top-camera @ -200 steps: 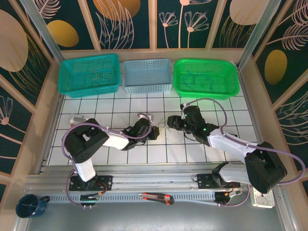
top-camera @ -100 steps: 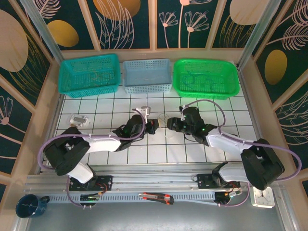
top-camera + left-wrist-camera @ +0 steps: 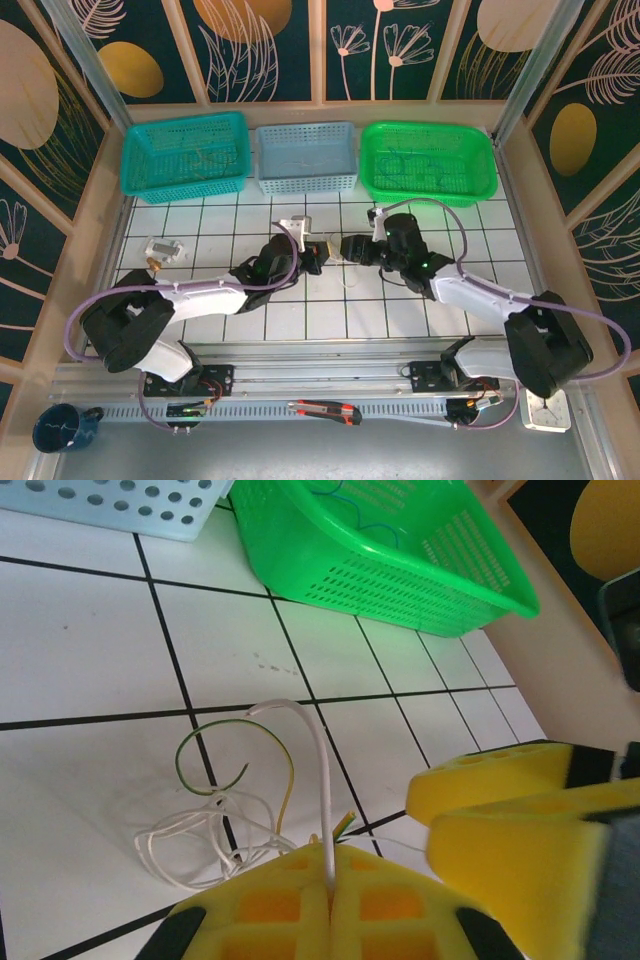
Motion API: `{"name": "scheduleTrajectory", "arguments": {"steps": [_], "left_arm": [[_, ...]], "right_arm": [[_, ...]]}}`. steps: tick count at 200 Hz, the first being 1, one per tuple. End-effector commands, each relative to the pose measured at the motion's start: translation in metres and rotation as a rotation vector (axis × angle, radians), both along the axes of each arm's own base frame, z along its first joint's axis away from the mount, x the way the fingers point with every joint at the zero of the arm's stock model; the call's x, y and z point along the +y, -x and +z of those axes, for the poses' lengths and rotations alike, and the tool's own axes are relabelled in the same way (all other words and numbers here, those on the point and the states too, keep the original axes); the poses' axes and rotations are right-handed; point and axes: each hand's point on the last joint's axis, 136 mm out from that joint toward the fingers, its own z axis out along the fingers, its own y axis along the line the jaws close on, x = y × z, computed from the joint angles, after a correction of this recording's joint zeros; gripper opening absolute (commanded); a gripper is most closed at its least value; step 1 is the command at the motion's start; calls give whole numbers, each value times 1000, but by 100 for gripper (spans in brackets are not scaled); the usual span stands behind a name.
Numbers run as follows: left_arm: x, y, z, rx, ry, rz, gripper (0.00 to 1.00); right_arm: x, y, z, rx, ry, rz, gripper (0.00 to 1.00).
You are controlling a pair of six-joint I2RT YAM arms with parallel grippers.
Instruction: Untangle the cables
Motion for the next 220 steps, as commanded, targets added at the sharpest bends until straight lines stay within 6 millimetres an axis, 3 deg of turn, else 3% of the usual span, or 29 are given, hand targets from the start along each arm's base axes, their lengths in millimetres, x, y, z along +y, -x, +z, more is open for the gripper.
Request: {"name": "scheduleTrajectory", "arguments": {"steps": [1,35,82,132,193,220], "left_arm": [[-7,-6,28,-36,30,-12,0],[-16,-6,46,-27,70,-49,0],[-27,-3,69,-25,128,-94,0],[-32,-3,81,-13,156,-108,0],[-23,-5,91,-73,147,-103,0],[-17,-4,96,-125,126,-114,0]], "right_arm": [[7,10,20,-109,-28,101,49],[12,18,23,-180,-4,171,48],[12,13,15,-224,45,168,48],[21,19,8,-232,62,205,49],[3,22,-8,-222,99,165,48],[-11,15,0,-216,48,124,44]]}}
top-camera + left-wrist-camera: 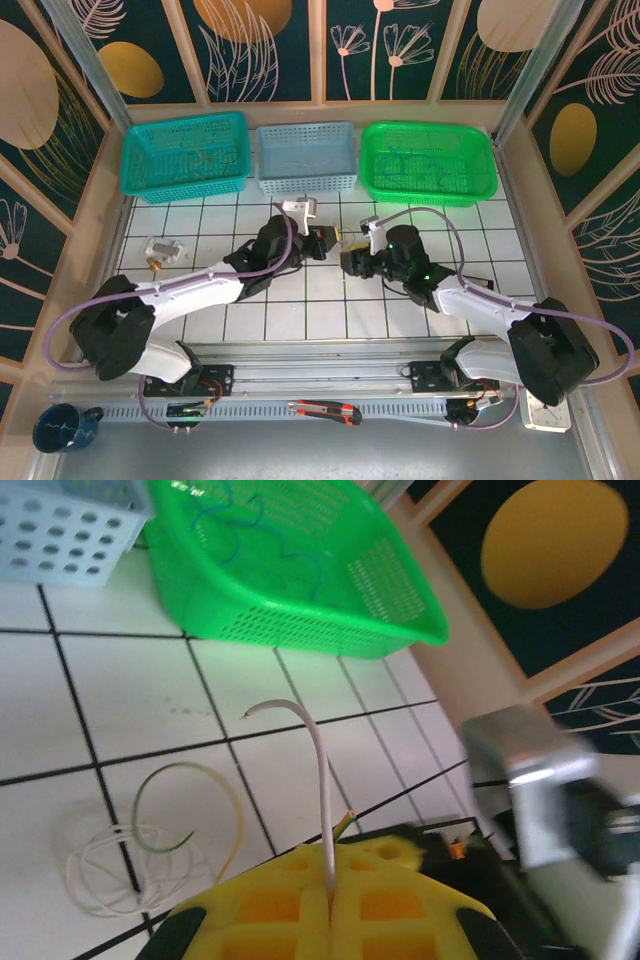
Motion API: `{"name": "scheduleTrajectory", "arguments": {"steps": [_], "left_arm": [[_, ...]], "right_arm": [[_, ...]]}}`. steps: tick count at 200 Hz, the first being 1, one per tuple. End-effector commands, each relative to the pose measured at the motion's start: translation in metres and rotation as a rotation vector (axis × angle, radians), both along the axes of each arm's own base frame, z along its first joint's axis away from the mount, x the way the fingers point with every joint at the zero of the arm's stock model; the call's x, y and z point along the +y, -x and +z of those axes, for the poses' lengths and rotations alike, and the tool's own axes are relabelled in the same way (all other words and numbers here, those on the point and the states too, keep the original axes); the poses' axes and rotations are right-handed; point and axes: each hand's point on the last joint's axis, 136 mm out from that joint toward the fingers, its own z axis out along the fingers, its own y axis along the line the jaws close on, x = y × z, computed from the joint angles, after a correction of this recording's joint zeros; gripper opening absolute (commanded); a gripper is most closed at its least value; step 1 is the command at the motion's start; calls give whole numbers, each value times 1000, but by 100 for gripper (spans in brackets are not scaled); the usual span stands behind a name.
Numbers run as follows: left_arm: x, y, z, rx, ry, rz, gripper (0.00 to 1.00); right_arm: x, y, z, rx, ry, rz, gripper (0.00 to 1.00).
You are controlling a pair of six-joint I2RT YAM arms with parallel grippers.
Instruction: Untangle the cables
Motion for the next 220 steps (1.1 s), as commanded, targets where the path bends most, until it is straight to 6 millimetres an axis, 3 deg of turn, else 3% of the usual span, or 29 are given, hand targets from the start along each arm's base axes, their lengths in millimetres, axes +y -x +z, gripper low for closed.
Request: {"name": "scheduleTrajectory", "arguments": {"steps": [1,47,125,151,182,202,220], "left_arm": [[0,0,33,-110,42,-31,0],[7,7,35,-191,37,-68,0],[14,16,29,-258,28,-104,0],[18,15,19,-249,-5,-94,0],[35,-3,-2,-188,-77,23,0],[37,-1,1,-203,-49,15,0],[36,5,11,-244,-8,-18,0]], "right_arm": [[-11,-5,15,-27,-55,-18,44],[-27,-13,56,-69,-181,-4,44],[-22,-7,107,-149,-278,85,43],[-21,1,128,-177,-336,130,42],[-17,13,148,-184,-384,197,42],[-18,12,154,-184,-388,188,42],[-20,4,149,-179,-347,152,41]]}}
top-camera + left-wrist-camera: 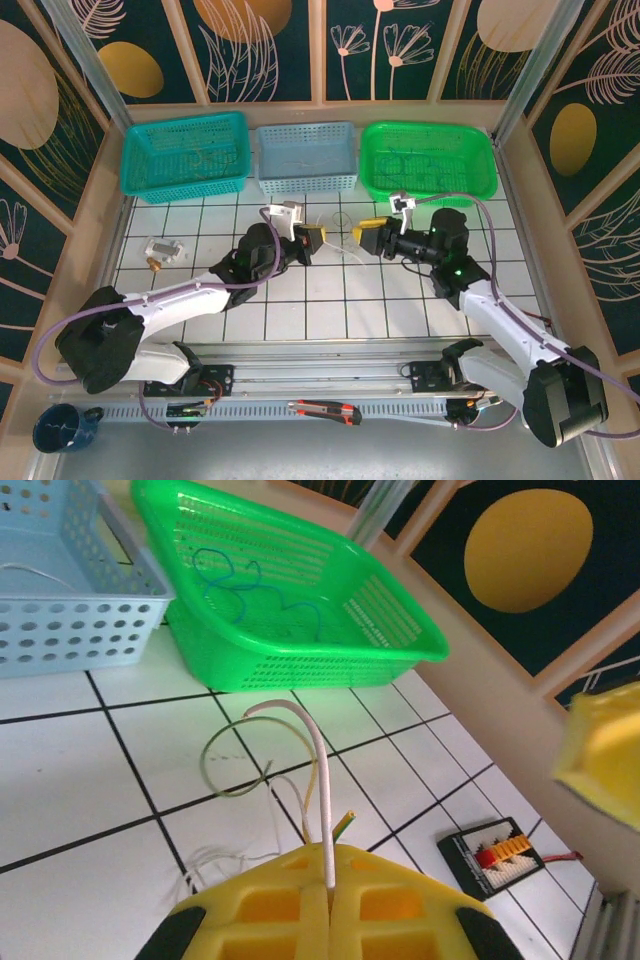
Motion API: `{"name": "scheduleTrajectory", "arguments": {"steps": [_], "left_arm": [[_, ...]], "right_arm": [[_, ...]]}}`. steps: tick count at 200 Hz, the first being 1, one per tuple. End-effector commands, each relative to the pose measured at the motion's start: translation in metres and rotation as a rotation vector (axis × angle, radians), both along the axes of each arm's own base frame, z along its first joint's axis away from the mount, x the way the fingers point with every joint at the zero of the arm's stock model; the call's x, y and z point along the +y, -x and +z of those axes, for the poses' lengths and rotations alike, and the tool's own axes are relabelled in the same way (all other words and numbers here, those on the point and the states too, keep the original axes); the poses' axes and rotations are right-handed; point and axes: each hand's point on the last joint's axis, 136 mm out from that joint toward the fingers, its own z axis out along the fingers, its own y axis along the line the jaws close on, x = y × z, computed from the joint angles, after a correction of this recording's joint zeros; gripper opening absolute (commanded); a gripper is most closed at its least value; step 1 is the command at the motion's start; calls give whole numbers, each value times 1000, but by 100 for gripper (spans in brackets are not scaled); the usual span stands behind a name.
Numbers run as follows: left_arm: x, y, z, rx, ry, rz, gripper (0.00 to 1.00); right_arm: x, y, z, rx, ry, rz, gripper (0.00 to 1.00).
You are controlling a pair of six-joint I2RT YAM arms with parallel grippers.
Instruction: Untangle the cables
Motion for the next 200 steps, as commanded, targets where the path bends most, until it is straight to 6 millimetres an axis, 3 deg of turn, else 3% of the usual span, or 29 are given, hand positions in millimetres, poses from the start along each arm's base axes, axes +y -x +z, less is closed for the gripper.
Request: {"name": "scheduleTrajectory", "arguments": {"steps": [1,28,70,120,200], "left_arm": [[4,4,14,-61,44,-14,0],[3,12,25,-112,73,-68,0],[-1,22,36,-157,94,-140,0],[-7,27,41,-166,115,-189,0],[-8,27,42,-163,115,-193,0]], "right_arm": [[-2,-5,19,-40,-4,-12,41],[-3,-20,7,-39,60,-60,41],[10,-34,-7,-60,137,-54,42],[37,-33,-24,-86,210,16,42],[58,-25,-48,-50,233,82,41]]}}
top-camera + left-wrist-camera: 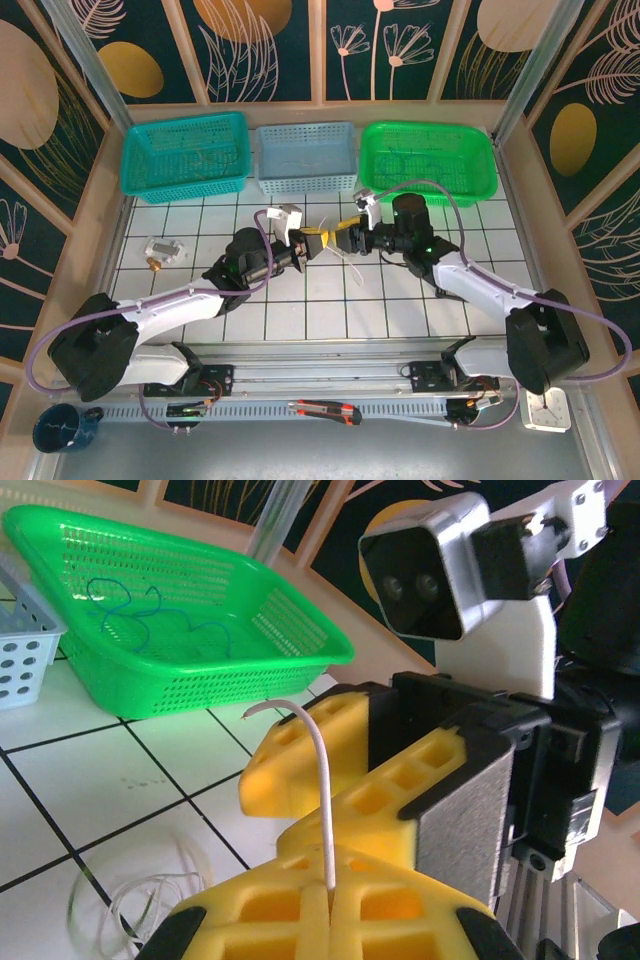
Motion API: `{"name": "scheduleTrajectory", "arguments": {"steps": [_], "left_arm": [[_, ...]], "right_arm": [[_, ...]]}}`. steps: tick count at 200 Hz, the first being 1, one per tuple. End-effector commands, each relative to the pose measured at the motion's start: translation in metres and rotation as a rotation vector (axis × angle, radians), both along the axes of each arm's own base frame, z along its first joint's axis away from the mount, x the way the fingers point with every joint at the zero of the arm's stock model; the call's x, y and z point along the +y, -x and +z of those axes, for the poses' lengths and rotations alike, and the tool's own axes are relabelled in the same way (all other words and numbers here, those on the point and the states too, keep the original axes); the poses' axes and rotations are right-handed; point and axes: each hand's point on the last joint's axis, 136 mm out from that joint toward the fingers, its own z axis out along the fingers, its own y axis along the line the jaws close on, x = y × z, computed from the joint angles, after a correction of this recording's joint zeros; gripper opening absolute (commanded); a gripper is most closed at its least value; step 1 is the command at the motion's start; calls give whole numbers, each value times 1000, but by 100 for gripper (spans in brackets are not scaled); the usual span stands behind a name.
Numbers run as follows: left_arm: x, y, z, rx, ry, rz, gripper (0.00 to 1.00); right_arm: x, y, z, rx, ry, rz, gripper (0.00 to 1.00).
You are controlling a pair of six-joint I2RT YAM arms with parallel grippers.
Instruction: Untangle the cables
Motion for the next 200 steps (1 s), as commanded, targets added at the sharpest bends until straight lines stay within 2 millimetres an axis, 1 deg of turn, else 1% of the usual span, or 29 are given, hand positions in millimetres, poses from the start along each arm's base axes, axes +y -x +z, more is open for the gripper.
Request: {"name": "scheduleTrajectory", "arguments": {"steps": [1,38,66,83,103,129,147,174,187,190,194,200], "left_arm": [[-1,1,16,-56,33,-17,0],[-1,0,16,-55,29,-14,0],[2,-2,13,-49,22,3,0],[5,-3,7,-43,14,23,0],[9,-5,-1,-22,1,42,0],[15,-23,-24,59,-75,134,0],[17,-38,-36,106,-114,183,0],[4,-58,-48,147,-157,189,0],[-5,-67,-55,172,-185,185,0],[-7,-70,-57,177,-192,185,5],[-9,-73,-60,186,-205,182,14],[-13,-75,-64,201,-226,178,34]], "right_arm": [[10,1,10,-43,-9,23,41],[11,4,3,-22,-9,28,38],[3,4,-3,-10,-2,-8,37],[-4,-1,-6,-3,8,-47,36],[-7,-2,-10,10,18,-70,36],[-14,-3,-12,17,20,-118,37],[-21,-4,-12,21,24,-164,41],[-26,0,-2,12,1,-186,44],[-23,5,0,9,-4,-179,44],[-22,7,0,11,-4,-176,44],[-20,9,-1,13,-4,-171,44],[-17,13,-3,17,-1,-162,44]]}}
